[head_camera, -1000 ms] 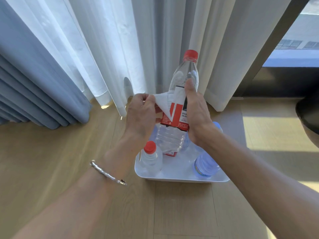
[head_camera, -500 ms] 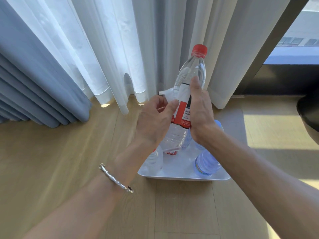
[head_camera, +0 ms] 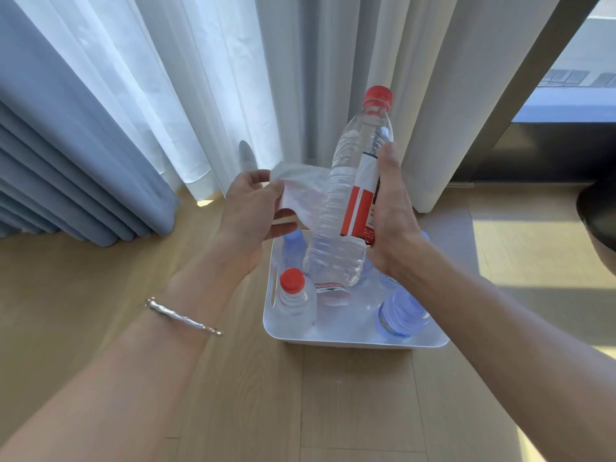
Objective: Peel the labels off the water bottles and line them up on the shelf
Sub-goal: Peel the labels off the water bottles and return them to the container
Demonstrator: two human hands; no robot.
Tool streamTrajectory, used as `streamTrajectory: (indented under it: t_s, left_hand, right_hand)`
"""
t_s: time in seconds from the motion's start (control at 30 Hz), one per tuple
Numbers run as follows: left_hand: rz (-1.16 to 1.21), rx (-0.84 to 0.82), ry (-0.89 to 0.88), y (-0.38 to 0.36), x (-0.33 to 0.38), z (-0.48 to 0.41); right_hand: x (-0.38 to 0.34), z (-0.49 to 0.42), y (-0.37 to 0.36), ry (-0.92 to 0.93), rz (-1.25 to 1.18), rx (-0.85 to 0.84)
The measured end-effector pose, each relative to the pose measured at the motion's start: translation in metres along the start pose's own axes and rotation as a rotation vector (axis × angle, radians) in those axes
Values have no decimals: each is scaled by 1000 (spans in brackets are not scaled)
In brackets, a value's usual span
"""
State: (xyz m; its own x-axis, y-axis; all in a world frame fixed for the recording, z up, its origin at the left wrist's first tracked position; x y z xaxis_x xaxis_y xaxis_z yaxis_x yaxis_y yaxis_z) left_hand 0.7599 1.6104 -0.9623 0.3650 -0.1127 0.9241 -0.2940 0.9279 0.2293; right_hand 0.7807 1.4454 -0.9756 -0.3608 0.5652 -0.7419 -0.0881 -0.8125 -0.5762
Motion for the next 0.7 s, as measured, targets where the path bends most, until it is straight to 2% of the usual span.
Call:
streamTrajectory:
  t_s: [0.1,0.17,0.23,0.27,0.3,0.37,0.43,0.5,0.6,0.7]
  left_hand:
    - [55,41,60,11,3,-5]
    - [107,114,31,22,15,-5]
    - [15,207,-140,32,39,0]
    - [-30,203,-241,30,51,5]
    - [-56,146,-310,21,59,11]
    - [-128,-68,-336,-10,57,22]
    - [-338,-192,-334,-33,46,27]
    - [-422,-201,-339,-38,41,28]
    - [-409,-205,-304,-36,41,27]
    - [-396,-336,-310,-44,38,30]
  right_hand:
    - [-1,-1,1,26,49,6]
    - [-3,-1,2,53,93,12]
    - [-5,-1,4,70,135,38]
    - [-5,-1,5,75,144,46]
    - [-5,0,5,82,143,47]
    - [-7,2,3,104,133,29]
    - [-9,3,-2,138,139,0]
    - [-11,4,-4,170,172,-11]
    - [-13,5,-4,201,196,-14]
    - [-12,4,-6,188,207,-28]
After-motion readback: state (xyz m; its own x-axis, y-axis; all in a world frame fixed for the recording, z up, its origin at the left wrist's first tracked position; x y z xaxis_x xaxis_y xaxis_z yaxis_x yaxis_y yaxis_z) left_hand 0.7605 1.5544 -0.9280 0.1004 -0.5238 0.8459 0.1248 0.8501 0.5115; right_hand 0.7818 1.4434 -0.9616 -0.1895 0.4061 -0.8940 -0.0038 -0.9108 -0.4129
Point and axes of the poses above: each hand's wrist, its own z-axis away from the middle knuckle, its own y-axis out of the back of the hand, x = y × z, the point moved 7 cm from there along -z, towards the middle knuckle, and after that the axes turned 11 degrees about -z, right-handed, at the moved point
